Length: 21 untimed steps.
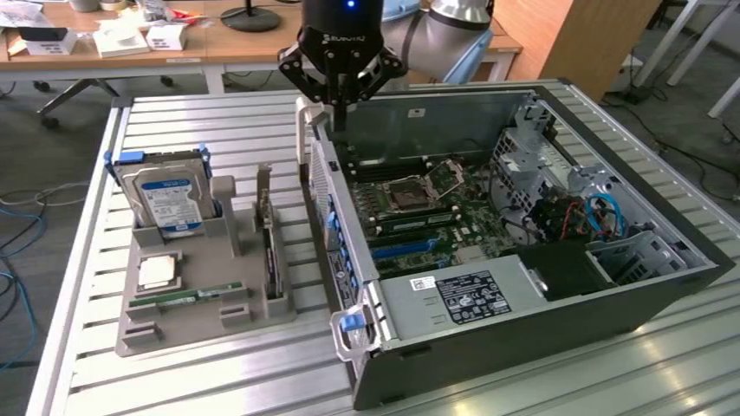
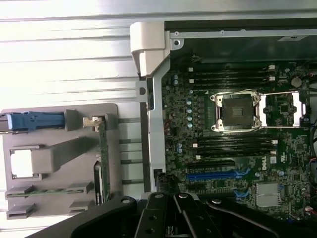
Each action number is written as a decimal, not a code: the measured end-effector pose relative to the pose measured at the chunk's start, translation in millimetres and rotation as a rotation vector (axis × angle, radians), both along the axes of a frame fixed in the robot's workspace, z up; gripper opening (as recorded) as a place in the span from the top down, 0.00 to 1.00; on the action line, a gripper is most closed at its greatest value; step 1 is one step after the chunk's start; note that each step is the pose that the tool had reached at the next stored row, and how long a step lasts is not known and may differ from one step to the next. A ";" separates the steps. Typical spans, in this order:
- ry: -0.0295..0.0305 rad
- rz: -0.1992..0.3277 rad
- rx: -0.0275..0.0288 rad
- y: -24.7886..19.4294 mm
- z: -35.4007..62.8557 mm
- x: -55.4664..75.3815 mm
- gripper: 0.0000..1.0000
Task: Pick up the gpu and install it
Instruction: 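Reach for the gpu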
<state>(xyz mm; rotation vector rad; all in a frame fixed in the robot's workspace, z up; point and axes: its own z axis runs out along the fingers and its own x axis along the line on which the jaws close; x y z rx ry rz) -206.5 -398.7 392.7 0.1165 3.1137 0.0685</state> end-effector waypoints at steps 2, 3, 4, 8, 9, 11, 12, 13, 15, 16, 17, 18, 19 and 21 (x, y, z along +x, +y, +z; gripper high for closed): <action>0.0000 0.000 -0.0001 0.0 -0.2 -4.9 0.89; 0.0000 0.000 -0.0001 0.1 -0.2 -7.4 0.89; -0.0001 0.000 -0.0002 0.1 -0.3 -9.9 0.89; 0.0000 0.000 -0.0003 0.2 -0.7 -18.1 0.89; 0.0000 0.000 -0.0003 0.2 -0.8 -20.2 0.89; -0.0001 0.000 -0.0003 0.4 -1.1 -24.7 0.89; -0.0001 0.000 -0.0002 0.4 -1.2 -26.9 0.89; 0.0000 0.000 -0.0003 0.5 -1.3 -29.1 0.89; 0.0000 0.000 -0.0004 0.7 -1.6 -33.6 0.89; 0.0000 0.000 -0.0004 0.8 -1.7 -36.0 0.89; -0.0001 0.000 -0.0004 0.9 -1.9 -38.2 0.89; 0.0000 0.000 -0.0004 1.0 -2.0 -40.5 0.89; -0.0001 0.000 -0.0005 1.2 -2.1 -42.7 0.89; 0.0000 0.000 -0.0005 1.5 -2.4 -47.2 0.89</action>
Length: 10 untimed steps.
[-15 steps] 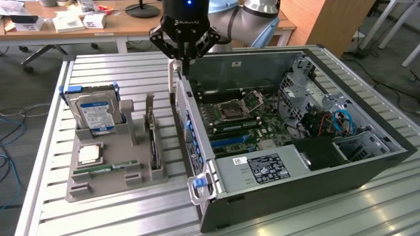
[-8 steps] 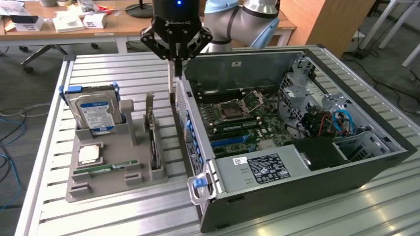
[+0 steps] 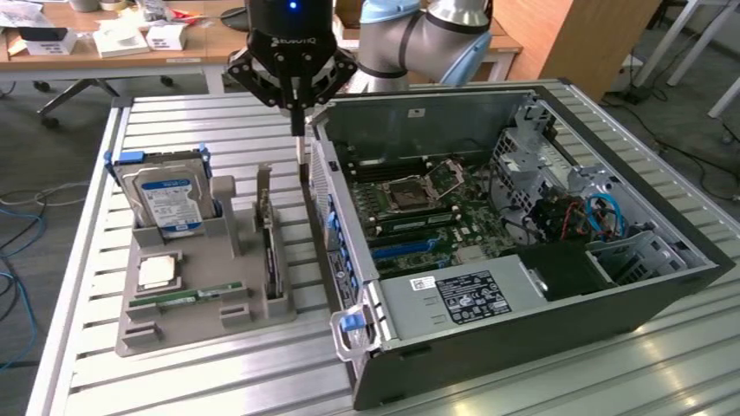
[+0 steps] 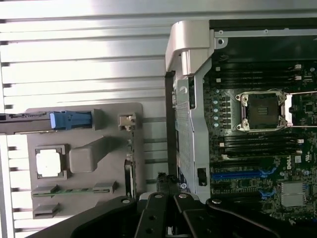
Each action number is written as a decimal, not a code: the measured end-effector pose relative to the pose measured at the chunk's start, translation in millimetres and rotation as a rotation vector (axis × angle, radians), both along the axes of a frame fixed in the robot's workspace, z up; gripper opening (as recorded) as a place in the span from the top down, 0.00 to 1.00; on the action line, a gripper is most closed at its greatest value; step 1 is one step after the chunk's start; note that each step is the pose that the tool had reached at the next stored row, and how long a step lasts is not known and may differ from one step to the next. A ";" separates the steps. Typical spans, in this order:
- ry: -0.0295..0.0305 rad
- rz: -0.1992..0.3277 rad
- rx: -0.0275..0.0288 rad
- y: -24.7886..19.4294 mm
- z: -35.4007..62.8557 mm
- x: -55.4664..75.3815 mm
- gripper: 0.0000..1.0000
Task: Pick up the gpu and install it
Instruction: 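Reach for the gpu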
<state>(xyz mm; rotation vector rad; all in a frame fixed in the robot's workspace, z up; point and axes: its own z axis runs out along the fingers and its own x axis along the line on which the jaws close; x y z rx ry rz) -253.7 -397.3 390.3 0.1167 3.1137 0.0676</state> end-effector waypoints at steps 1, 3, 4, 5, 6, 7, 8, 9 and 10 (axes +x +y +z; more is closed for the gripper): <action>0.0000 0.000 -0.0001 0.2 -0.1 -2.3 0.89; -0.0001 0.000 -0.0001 0.5 -0.4 -7.1 0.89; 0.0000 0.000 -0.0001 0.7 -0.5 -9.3 0.89; 0.0000 0.000 -0.0002 0.9 -0.6 -11.6 0.89; 0.0000 0.000 -0.0002 1.0 -0.8 -13.9 0.89; 0.0000 0.000 -0.0002 1.2 -0.9 -16.2 0.89; 0.0000 0.000 -0.0003 1.4 -1.0 -18.5 0.89; 0.0000 0.000 -0.0003 1.6 -1.1 -20.8 0.89; 0.0000 0.000 -0.0003 1.7 -1.3 -23.0 0.89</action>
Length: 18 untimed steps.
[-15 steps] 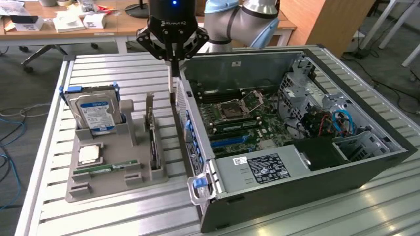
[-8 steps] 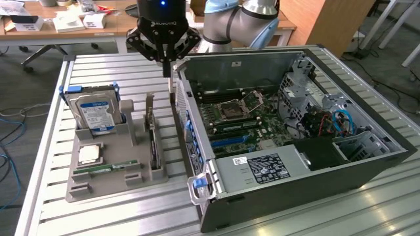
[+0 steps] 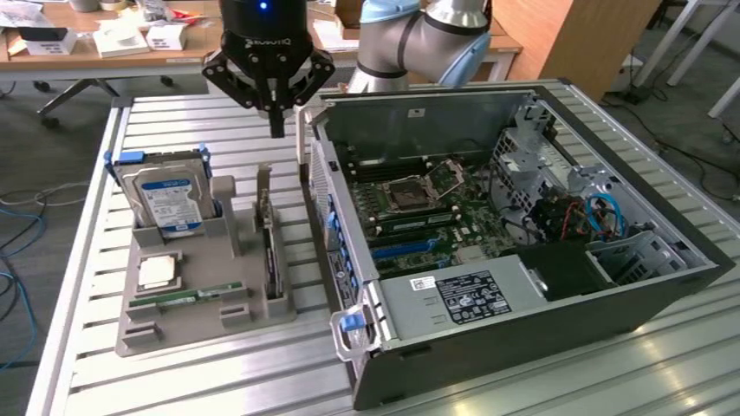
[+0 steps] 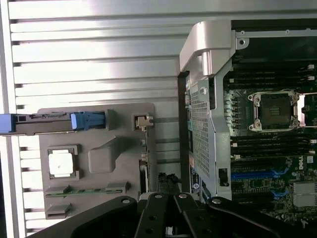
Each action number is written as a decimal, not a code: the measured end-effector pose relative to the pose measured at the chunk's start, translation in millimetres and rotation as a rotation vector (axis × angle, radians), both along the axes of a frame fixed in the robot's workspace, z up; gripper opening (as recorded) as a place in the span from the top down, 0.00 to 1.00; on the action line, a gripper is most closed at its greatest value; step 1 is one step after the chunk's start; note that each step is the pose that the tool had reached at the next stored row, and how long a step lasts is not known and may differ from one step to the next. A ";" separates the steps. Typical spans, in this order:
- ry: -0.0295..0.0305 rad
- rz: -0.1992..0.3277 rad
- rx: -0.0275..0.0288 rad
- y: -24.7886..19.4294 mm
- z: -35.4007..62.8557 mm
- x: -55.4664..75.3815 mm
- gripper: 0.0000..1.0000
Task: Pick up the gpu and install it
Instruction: 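Reach for the gpu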
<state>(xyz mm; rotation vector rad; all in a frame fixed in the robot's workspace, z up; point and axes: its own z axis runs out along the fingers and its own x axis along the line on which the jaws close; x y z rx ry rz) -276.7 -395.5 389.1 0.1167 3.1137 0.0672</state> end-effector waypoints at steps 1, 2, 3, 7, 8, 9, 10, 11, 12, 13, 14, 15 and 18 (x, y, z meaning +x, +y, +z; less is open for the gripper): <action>0.0000 0.000 0.0000 0.2 -0.1 -2.0 0.89; 0.0000 0.000 0.0000 0.3 -0.3 -3.8 0.89; -0.0001 0.000 0.0000 0.4 -0.4 -5.3 0.89; 0.0000 0.000 0.0000 0.4 -0.3 -5.5 0.89; 0.0000 0.000 0.0000 0.4 -0.3 -5.5 0.89; 0.0000 0.000 -0.0001 0.4 -0.3 -5.5 0.89; 0.0000 0.000 0.0000 0.3 -0.3 -5.5 0.89; 0.0000 0.000 -0.0001 0.3 -0.3 -5.5 0.89; 0.0000 0.000 0.0000 0.3 -0.3 -5.5 0.89; 0.0000 0.000 0.0000 0.3 -0.3 -5.5 0.89; -0.0001 0.000 0.0000 0.2 -0.4 -5.6 0.89; 0.0000 0.000 0.0000 0.0 -0.3 -5.7 0.89; 0.0000 0.000 0.0000 -2.2 -0.3 -5.9 0.89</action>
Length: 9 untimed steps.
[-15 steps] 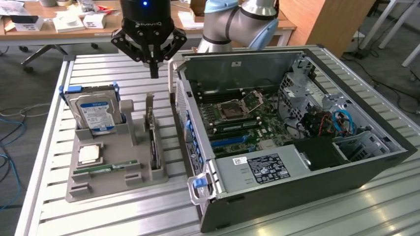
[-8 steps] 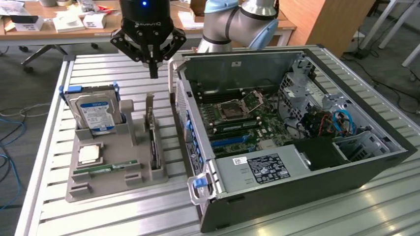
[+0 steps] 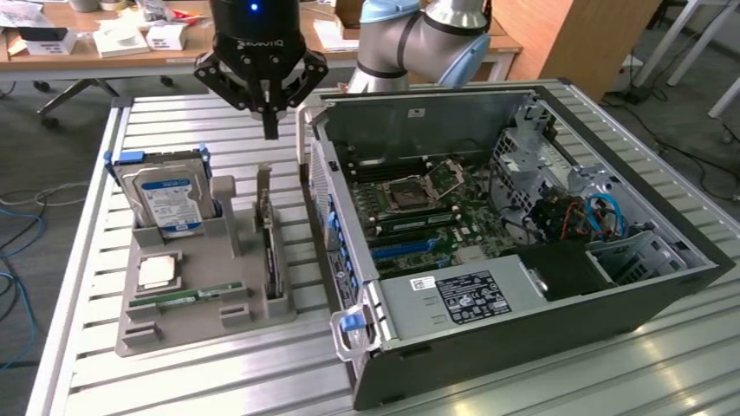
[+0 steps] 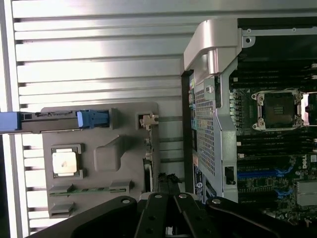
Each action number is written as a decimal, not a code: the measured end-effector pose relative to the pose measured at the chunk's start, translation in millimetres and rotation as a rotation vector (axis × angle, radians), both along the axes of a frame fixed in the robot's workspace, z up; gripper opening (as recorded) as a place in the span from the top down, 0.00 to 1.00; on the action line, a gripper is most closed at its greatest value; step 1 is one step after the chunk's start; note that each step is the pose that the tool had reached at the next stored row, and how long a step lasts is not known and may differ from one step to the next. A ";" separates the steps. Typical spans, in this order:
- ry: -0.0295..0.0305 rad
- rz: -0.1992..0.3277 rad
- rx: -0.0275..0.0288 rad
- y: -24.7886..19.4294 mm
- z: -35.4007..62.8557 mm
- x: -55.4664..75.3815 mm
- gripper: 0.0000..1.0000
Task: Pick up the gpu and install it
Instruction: 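Reach for the gpu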
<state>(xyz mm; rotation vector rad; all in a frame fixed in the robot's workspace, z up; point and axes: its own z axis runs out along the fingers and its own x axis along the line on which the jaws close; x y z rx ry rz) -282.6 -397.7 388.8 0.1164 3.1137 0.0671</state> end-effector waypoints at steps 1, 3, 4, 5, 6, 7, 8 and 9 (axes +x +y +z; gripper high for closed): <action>0.0000 0.000 0.0000 -1.1 0.0 -0.2 0.89; 0.0000 0.000 0.0000 -3.3 0.0 -0.4 0.89; 0.0000 0.000 0.0000 -4.6 0.0 -0.6 0.89; 0.0001 0.000 -0.0001 -6.0 0.0 -0.7 0.89; 0.0000 0.000 0.0000 -7.5 0.0 -0.9 0.89; 0.0000 0.000 0.0000 -8.9 0.0 -1.0 0.89; 0.0000 0.000 0.0000 -10.3 0.0 -1.1 0.89; 0.0000 0.000 0.0000 -11.8 0.0 -1.2 0.89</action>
